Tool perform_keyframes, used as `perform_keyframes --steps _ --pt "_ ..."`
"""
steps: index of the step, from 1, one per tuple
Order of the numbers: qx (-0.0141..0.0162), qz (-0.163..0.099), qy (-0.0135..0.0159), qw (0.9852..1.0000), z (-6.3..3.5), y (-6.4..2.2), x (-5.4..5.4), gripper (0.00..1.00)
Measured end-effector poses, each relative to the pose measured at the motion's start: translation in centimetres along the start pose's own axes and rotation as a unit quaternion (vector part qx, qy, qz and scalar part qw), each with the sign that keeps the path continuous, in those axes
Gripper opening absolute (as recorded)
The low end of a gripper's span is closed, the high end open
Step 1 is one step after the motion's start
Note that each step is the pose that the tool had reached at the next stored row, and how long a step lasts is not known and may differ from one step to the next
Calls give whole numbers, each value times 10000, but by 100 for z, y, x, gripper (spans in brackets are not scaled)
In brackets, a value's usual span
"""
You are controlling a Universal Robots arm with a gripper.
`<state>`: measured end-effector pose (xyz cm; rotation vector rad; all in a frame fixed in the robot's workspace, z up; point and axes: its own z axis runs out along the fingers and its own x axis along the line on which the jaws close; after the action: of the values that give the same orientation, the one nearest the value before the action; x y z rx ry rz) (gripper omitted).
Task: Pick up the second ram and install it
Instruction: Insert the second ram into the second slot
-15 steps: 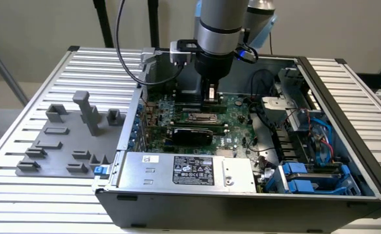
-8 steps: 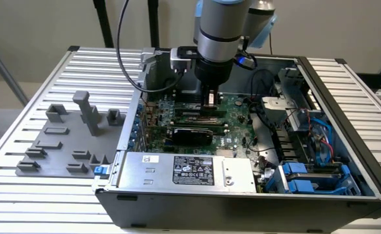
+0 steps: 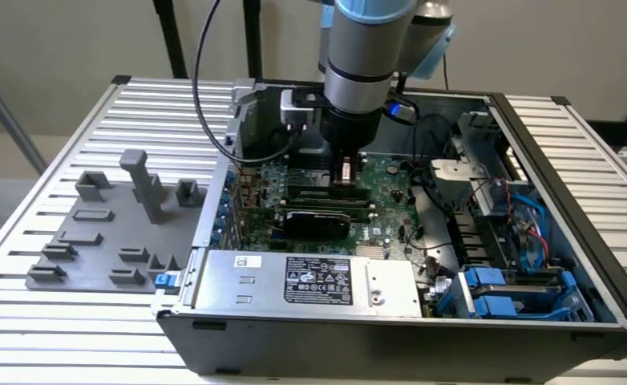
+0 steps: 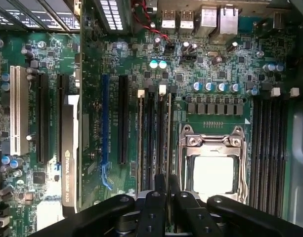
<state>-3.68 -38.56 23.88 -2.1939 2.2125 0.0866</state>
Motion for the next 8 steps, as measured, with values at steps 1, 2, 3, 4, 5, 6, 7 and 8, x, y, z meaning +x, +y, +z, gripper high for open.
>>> perform_keyframes --steps 1,2,3,4,5,6,7,8 --pt "-3 0 0 10000 18 -1 1 0" --pt "-3 0 0 10000 32 -1 2 0" --pt "-4 0 -1 10000 37 -1 2 0" --pt "-4 0 1 10000 36 -1 2 0" --pt "-4 0 1 10000 36 -1 2 0" --pt "-4 0 1 10000 36 -1 2 0" --pt "-4 0 1 10000 39 -2 2 0" --pt "-4 0 0 10000 43 -2 2 0"
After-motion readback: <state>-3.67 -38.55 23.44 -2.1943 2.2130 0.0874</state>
